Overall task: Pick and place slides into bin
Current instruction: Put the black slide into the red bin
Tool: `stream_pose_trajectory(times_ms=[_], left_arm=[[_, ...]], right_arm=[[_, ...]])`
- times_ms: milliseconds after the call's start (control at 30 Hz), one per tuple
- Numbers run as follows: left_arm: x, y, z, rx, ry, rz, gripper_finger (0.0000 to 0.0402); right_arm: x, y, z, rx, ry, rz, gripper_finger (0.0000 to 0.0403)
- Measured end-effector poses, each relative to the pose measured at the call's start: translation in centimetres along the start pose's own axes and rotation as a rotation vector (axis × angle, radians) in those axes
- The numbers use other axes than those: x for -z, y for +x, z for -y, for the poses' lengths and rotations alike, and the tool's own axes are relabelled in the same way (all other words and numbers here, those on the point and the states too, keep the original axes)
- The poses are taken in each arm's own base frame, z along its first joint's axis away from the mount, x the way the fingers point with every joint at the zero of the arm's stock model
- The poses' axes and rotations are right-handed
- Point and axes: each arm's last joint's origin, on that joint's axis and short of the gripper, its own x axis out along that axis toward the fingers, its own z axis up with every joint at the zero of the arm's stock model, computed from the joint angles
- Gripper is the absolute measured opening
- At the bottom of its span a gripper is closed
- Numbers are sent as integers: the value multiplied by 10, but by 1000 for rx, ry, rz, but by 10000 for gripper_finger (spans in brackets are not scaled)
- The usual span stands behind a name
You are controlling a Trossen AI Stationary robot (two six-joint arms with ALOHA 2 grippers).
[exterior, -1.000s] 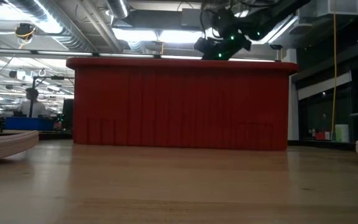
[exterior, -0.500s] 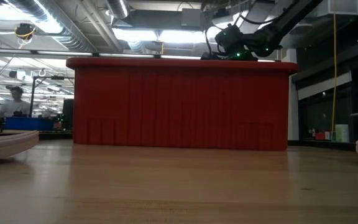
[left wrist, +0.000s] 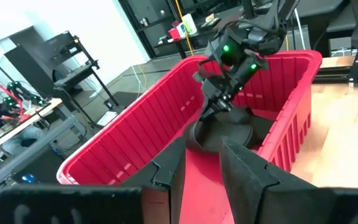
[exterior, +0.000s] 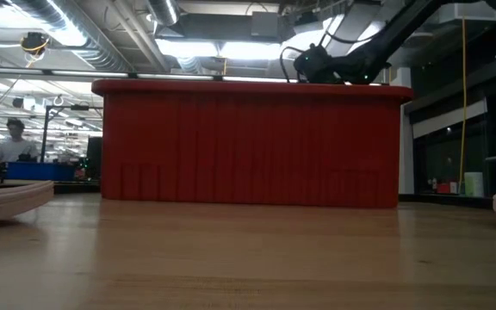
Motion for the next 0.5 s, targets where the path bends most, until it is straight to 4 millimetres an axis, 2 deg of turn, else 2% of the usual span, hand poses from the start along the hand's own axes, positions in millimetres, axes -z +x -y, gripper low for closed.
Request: stream_pose_trajectory(times_ms=[267, 500], left_arm=[[0, 0, 0, 1, -15, 0, 93], [0, 0, 0, 1, -15, 0, 93]], right_arm=[[11, 12, -4, -7, 4, -27, 16], [12, 13, -5, -69, 0, 7, 16]])
